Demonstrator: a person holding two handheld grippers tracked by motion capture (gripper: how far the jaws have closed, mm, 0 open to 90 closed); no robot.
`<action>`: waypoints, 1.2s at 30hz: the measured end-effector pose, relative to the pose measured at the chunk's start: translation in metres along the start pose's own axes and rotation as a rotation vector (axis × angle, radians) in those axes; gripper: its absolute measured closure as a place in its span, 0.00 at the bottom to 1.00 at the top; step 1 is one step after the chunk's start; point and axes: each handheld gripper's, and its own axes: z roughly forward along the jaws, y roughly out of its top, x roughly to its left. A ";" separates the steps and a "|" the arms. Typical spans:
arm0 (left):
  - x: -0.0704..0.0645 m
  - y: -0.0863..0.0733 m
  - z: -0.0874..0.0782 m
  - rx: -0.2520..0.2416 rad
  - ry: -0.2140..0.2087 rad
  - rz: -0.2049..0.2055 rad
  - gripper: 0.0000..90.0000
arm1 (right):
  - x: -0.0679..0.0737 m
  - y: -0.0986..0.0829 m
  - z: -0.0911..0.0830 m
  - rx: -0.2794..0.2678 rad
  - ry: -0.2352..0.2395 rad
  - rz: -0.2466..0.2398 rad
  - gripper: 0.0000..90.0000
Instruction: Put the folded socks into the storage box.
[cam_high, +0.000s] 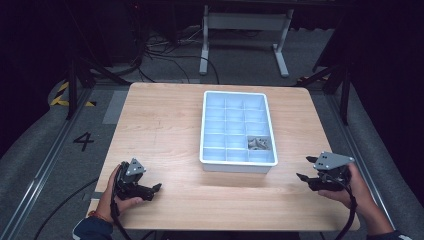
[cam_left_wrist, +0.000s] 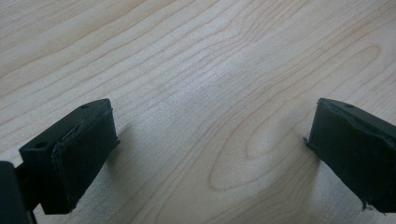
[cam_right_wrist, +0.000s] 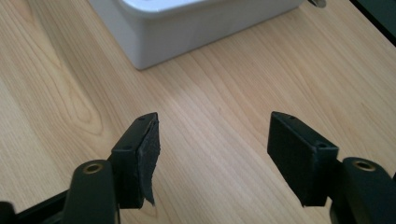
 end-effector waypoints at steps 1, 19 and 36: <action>0.000 0.000 0.000 -0.001 -0.002 0.000 0.02 | 0.000 -0.003 0.000 0.001 -0.001 0.005 0.38; 0.000 0.000 0.000 -0.001 -0.002 -0.001 0.02 | 0.005 -0.051 0.000 0.000 0.009 0.100 0.32; 0.000 0.000 0.000 0.000 0.001 -0.001 0.02 | 0.007 -0.102 0.015 -0.098 0.099 0.337 0.26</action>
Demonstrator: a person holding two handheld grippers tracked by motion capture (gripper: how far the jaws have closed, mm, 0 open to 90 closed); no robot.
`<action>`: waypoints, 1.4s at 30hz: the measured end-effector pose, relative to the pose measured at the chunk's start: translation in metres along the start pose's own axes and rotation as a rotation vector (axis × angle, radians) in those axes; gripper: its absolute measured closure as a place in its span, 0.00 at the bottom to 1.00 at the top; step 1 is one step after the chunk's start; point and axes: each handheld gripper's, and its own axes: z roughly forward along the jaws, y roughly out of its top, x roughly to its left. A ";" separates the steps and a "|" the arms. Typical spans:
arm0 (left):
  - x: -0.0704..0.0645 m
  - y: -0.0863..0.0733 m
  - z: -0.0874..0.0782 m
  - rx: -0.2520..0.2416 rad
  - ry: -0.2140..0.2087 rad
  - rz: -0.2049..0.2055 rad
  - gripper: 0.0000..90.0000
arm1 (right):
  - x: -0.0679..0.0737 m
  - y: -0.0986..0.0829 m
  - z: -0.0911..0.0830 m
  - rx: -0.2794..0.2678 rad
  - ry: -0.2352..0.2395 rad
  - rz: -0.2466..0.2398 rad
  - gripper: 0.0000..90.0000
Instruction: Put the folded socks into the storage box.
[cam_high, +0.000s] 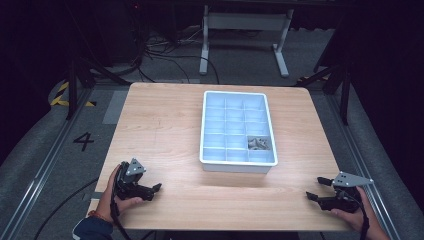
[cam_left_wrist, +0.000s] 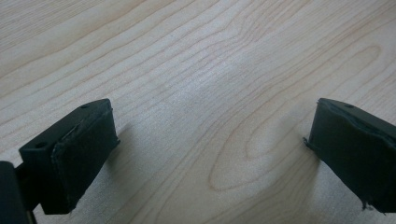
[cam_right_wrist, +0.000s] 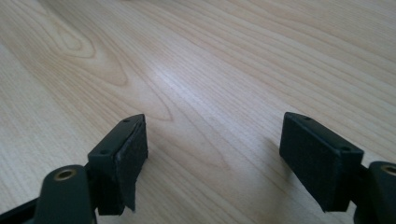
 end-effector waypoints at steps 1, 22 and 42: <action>0.000 0.000 0.000 0.001 0.000 -0.001 0.02 | 0.000 0.000 0.001 0.002 -0.002 -0.001 0.25; 0.000 0.001 0.001 -0.002 -0.001 -0.004 0.01 | 0.000 0.001 0.001 0.002 -0.007 0.000 0.25; 0.001 0.002 0.002 -0.002 0.003 -0.001 0.01 | 0.000 0.001 0.001 0.004 -0.009 0.004 0.25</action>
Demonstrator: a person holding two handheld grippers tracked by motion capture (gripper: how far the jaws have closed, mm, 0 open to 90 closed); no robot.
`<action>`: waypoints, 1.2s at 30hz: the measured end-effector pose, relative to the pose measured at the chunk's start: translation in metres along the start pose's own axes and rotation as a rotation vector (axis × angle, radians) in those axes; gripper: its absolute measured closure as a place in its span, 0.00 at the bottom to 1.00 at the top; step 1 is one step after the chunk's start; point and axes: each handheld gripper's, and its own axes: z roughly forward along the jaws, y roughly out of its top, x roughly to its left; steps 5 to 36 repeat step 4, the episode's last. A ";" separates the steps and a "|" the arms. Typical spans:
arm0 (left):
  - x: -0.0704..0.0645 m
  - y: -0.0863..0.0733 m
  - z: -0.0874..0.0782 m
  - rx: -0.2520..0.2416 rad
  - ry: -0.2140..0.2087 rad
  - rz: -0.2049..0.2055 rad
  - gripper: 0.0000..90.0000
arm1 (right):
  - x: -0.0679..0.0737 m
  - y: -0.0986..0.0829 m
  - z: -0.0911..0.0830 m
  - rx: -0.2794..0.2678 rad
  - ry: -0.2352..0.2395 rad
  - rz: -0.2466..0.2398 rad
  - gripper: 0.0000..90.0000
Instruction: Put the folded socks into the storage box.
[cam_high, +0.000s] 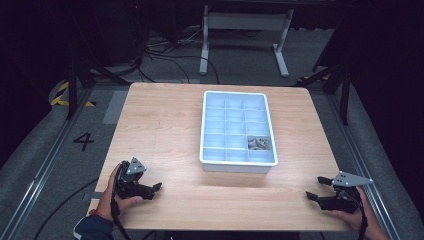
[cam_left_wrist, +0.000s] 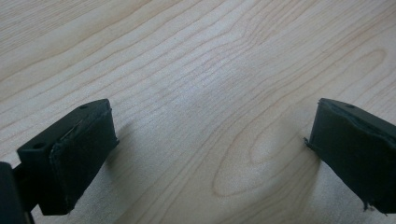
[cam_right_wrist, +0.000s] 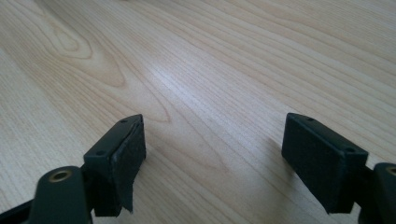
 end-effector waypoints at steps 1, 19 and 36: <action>0.000 0.000 0.000 0.002 0.005 -0.006 0.01 | 0.000 0.000 0.000 0.000 -0.004 0.005 0.25; 0.001 0.001 0.001 -0.005 0.020 -0.003 0.01 | 0.000 0.001 0.001 -0.002 -0.015 0.015 0.25; 0.001 0.001 0.001 -0.005 0.020 -0.003 0.01 | 0.000 0.001 0.001 -0.002 -0.015 0.015 0.25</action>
